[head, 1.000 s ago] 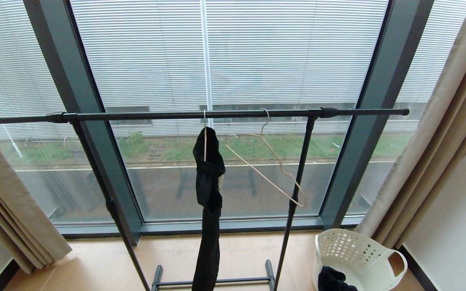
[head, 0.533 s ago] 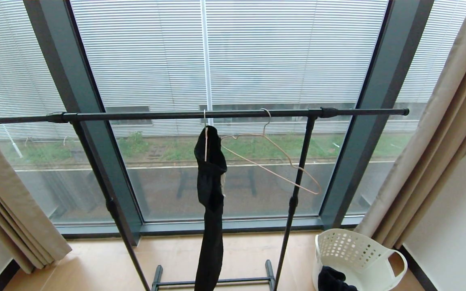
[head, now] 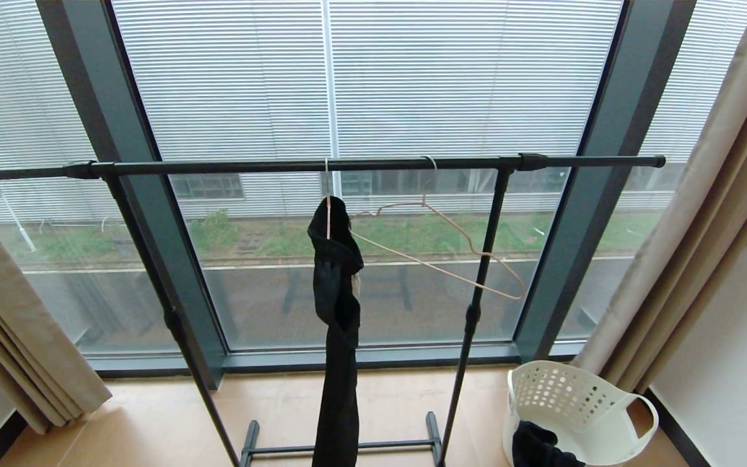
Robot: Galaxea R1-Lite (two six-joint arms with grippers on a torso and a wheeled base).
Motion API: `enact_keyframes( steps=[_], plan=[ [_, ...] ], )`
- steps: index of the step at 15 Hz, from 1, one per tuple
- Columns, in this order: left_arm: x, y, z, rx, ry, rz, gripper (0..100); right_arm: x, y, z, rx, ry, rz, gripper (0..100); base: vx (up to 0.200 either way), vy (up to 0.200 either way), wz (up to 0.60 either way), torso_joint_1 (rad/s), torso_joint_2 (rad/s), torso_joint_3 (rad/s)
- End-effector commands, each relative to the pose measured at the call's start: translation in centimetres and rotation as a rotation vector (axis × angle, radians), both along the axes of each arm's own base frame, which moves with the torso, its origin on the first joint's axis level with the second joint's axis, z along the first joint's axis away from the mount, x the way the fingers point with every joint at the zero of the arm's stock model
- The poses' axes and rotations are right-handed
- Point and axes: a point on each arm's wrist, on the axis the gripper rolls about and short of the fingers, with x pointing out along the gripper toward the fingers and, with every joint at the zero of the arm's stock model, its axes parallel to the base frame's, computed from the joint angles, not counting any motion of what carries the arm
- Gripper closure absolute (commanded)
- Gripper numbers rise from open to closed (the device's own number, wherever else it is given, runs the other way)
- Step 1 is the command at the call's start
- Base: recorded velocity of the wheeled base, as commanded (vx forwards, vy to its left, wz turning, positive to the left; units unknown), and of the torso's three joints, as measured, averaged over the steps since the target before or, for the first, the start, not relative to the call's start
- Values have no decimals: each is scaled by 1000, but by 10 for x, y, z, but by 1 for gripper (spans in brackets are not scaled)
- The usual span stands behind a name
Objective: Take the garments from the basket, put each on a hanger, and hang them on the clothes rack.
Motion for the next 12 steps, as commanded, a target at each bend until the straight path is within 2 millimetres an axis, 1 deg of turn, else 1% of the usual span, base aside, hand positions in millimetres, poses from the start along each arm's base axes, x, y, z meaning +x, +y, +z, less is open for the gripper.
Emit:
enact_keyframes(
  steps=[1, 7, 12],
  plan=[
    [0, 0, 0, -1, 1, 2, 0, 0, 0, 0, 0, 5, 1, 0, 0, 0, 0, -168, 354, 188],
    [0, 0, 0, -4, 0, 0, 0, 0, 0, 0, 1, 3, 1, 0, 0, 0, 0, -179, 378, 201],
    [0, 0, 0, -2, 2, 0, 0, 0, 0, 0, 1, 3, -1, 0, 0, 0, 0, -249, 528, 282]
  ],
)
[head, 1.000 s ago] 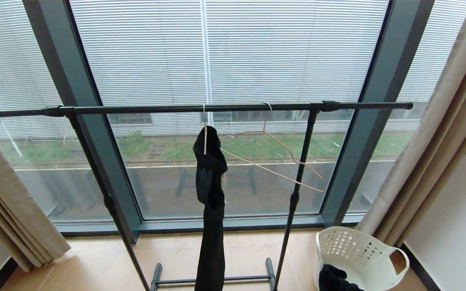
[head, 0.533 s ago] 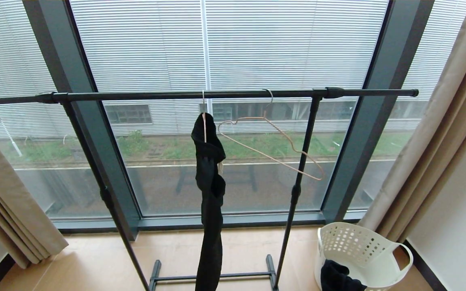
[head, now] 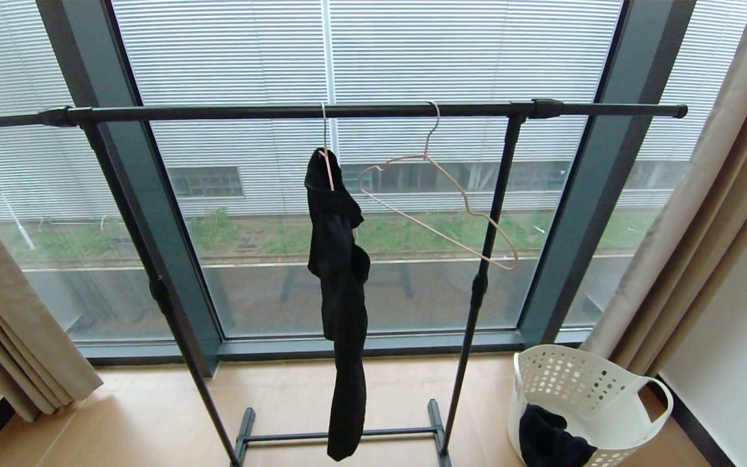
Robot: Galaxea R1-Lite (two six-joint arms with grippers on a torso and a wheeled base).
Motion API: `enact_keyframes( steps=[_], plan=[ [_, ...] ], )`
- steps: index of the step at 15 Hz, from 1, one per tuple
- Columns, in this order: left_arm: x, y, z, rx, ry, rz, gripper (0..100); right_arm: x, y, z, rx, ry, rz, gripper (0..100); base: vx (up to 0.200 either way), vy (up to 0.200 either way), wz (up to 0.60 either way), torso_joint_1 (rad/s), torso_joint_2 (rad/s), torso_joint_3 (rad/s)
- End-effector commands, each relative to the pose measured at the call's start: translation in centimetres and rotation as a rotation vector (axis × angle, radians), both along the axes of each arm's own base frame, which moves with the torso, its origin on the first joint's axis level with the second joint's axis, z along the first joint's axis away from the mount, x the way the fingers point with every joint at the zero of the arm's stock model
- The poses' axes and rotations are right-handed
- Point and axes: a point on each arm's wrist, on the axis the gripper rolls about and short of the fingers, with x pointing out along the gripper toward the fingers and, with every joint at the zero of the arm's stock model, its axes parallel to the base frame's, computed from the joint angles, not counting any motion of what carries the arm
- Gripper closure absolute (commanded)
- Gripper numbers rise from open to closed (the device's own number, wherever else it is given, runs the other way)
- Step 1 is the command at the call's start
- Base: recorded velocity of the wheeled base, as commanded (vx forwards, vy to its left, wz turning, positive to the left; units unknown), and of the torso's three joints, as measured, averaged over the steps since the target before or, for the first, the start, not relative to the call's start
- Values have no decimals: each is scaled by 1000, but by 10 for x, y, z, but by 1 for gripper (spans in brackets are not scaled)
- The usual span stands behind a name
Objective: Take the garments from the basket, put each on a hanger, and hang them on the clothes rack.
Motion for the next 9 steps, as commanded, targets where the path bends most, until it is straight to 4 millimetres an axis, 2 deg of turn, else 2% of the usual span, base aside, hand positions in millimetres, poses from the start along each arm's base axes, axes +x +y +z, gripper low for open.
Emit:
enact_keyframes(
  steps=[1, 9],
  plan=[
    [0, 0, 0, -1, 1, 0, 0, 0, 0, 0, 0, 2, 1, 0, 0, 0, 0, -251, 544, 295],
    [0, 0, 0, 2, 1, 0, 0, 0, 0, 0, 1, 1, 1, 0, 0, 0, 0, -235, 523, 290]
  ],
)
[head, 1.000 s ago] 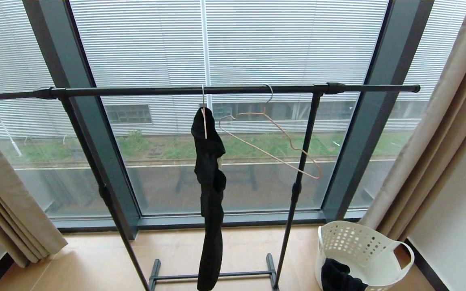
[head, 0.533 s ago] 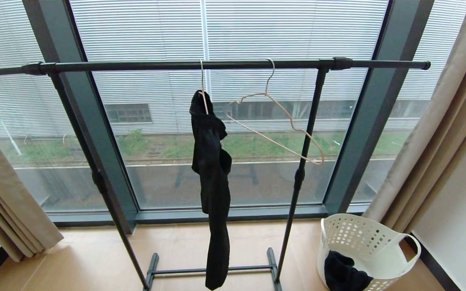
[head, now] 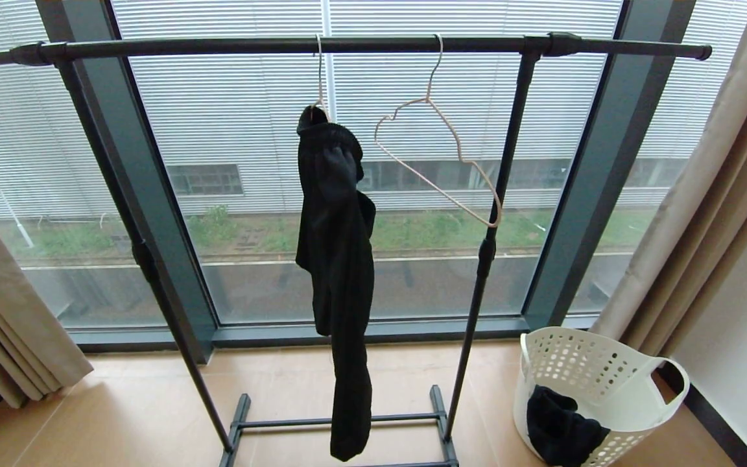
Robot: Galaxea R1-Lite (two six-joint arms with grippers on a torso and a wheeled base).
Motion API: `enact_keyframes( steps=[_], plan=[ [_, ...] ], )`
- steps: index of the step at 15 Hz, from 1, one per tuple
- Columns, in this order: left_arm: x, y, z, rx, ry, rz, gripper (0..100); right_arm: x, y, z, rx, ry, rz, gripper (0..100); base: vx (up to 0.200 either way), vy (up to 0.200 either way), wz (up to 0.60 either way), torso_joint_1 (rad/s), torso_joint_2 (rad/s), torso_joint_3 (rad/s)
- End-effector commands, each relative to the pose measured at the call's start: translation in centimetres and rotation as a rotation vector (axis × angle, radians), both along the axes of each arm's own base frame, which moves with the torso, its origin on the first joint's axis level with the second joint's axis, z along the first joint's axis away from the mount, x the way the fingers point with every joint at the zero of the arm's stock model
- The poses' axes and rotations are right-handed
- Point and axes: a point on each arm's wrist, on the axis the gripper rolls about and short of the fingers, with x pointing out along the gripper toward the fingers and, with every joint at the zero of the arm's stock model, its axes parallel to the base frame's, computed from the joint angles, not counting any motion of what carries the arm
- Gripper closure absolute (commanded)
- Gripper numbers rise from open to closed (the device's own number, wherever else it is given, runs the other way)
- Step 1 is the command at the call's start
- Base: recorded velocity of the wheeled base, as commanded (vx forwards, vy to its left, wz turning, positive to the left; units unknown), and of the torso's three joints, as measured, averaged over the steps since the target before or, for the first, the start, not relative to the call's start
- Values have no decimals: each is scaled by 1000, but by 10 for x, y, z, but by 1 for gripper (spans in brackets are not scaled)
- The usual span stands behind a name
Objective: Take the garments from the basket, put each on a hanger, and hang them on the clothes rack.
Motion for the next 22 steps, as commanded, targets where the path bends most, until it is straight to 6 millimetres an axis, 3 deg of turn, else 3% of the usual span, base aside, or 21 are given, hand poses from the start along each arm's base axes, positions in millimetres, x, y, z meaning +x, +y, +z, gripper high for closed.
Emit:
enact_keyframes(
  steps=[1, 15, 22],
  plan=[
    [0, 0, 0, -1, 1, 0, 0, 0, 0, 0, 0, 2, 1, 0, 0, 0, 0, -207, 491, 286],
    [0, 0, 0, -2, 1, 0, 0, 0, 0, 0, 0, 1, 1, 0, 0, 0, 0, -155, 411, 249],
    [0, 0, 0, -1, 1, -1, 0, 0, 0, 0, 1, -1, 1, 0, 0, 0, -600, -3, 19, 14]
  ],
)
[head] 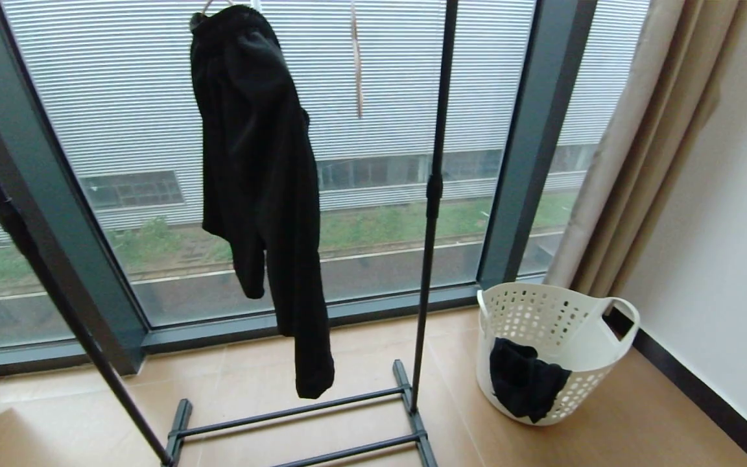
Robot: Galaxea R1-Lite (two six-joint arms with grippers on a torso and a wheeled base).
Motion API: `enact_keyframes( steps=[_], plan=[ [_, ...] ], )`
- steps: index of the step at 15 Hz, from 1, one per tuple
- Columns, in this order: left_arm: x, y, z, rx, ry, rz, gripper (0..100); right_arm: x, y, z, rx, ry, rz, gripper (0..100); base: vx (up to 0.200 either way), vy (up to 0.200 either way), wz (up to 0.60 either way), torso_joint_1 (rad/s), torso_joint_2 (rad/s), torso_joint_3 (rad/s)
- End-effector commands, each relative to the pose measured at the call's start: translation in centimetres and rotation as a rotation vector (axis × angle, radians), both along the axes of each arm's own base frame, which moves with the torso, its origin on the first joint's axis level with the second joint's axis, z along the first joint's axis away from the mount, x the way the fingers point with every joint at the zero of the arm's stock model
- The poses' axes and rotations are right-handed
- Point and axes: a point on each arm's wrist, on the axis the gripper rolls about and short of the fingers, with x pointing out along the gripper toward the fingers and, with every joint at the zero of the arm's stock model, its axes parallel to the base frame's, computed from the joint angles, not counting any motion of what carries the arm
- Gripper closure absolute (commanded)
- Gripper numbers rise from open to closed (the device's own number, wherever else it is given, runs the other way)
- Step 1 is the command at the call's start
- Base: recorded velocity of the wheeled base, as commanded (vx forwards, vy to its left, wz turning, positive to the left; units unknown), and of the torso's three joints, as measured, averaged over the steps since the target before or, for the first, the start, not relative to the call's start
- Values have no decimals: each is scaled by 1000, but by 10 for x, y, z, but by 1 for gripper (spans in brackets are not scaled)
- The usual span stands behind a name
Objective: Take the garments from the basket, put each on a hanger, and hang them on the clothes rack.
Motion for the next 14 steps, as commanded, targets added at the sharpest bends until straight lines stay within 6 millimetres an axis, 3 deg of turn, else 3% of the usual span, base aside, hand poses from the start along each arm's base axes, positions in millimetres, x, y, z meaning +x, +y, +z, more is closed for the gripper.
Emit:
enact_keyframes(
  steps=[1, 2, 14],
  plan=[
    [0, 0, 0, 0, 1, 0, 0, 0, 0, 0, 1, 2, 2, 0, 0, 0, -600, -2, 2, 2],
    [0, 0, 0, 0, 1, 0, 0, 0, 0, 0, 1, 2, 0, 0, 0, 0, 0, 0, 0, 0],
    [0, 0, 0, 0, 1, 2, 0, 0, 0, 0, 1, 0, 2, 0, 0, -200, 0, 2, 2, 3]
  ],
)
